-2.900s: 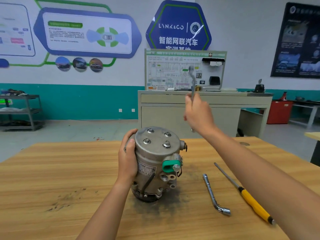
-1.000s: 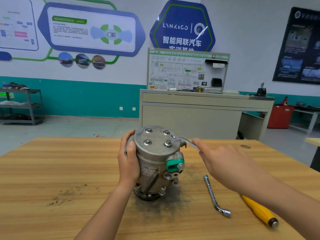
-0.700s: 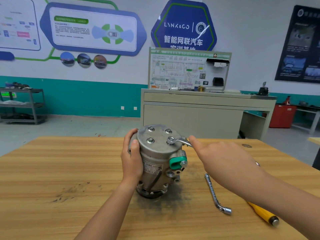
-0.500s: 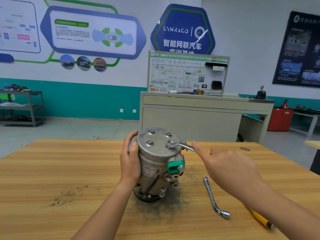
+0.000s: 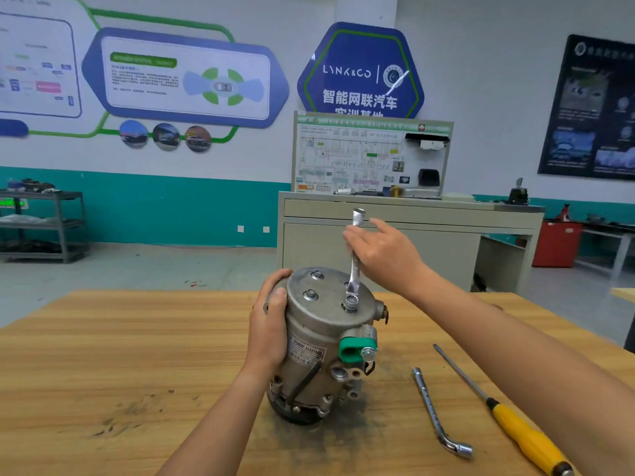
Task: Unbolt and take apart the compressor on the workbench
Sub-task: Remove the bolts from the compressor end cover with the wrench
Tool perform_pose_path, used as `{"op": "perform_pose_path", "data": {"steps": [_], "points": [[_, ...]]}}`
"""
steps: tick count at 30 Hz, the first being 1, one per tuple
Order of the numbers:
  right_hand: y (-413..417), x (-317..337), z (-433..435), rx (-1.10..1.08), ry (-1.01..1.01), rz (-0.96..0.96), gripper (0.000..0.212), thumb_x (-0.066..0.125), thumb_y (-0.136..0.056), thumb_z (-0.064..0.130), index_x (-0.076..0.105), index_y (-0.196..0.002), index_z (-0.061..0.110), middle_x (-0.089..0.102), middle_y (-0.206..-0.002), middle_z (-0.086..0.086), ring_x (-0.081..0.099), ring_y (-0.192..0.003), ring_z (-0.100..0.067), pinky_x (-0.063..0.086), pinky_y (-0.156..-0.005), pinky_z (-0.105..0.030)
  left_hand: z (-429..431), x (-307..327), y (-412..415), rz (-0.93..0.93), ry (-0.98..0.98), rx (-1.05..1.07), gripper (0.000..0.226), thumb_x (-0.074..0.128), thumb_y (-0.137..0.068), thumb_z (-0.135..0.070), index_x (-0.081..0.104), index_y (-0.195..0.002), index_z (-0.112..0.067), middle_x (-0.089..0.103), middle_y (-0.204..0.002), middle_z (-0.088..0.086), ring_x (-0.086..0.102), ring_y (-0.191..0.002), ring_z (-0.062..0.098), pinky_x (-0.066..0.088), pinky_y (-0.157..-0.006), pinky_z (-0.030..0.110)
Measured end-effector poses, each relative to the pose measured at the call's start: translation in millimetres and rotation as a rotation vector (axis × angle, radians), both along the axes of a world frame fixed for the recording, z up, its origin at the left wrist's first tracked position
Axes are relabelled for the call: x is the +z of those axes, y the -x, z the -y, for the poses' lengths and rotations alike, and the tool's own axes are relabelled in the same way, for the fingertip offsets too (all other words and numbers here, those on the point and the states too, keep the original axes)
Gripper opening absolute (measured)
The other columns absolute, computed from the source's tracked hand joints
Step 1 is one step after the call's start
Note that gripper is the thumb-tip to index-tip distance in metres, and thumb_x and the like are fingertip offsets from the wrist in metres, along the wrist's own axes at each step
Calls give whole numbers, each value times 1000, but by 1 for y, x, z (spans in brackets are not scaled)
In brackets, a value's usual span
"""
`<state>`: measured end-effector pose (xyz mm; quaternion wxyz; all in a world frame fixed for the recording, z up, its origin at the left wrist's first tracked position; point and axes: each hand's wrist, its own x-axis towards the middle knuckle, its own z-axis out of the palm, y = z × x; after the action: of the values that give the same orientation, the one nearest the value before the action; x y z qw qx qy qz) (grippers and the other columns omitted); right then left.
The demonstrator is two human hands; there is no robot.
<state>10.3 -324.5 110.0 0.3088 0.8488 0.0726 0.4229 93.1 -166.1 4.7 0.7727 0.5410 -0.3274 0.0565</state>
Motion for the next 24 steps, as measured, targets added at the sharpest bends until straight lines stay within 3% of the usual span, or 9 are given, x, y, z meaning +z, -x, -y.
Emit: {"op": "perform_pose_path", "data": {"steps": [2,4,7,10,13,16,24], "points": [[16,-8,5,-35,-119,52,13,76,-65,-4,68,-74,-1,67,-63,-11,61,-45,-22,53,-52,-29,-1,-2,1,-1,7,11,35,39,-77,-44,57,-104,-34,62,-103,-13,59,-93,-2,47,-71,14],[38,-15,6,-55,-318,104,5,70,-73,-2,66,-77,-4,55,-45,-8,49,-33,-22,36,-37,-22,-3,-2,3,4,16,25,33,38,-78,-42,56,-105,-34,61,-103,-12,59,-91,-3,47,-70,13],[72,-19,2,-139,-580,159,20,51,-93,10,63,-99,-6,51,-44,-6,49,-35,-25,23,-36,-19,-5,-2,8,10,32,55,31,35,-81,-36,56,-104,-33,61,-104,-10,58,-91,-4,47,-70,13],[98,-22,-12,-212,-624,-55,29,30,-98,29,48,-115,13,45,-51,8,51,-48,-21,28,-42,-27,-5,-4,12,12,38,89,29,35,-81,-35,54,-103,-36,61,-103,-11,58,-89,-5,47,-71,15],[117,-28,-24,-311,-566,-227,28,19,-98,38,32,-120,27,40,-57,9,46,-57,-15,32,-47,-27,-4,-6,16,18,38,119,28,35,-83,-35,54,-103,-38,60,-102,-14,58,-89,-6,48,-71,15],[129,-32,-38,-395,-471,-314,27,24,-100,32,25,-127,31,41,-62,8,47,-60,-15,32,-46,-26,-3,-7,18,13,48,145,27,36,-83,-35,54,-103,-39,60,-101,-17,58,-88,-9,47,-70,12],[126,-28,-51,-529,-374,-313,58,35,-95,13,8,-142,32,35,-56,6,30,-47,-12,20,-38,-27,-4,-7,21,14,64,169,27,36,-83,-33,52,-103,-39,57,-102,-18,56,-88,-14,45,-69,8]]}}
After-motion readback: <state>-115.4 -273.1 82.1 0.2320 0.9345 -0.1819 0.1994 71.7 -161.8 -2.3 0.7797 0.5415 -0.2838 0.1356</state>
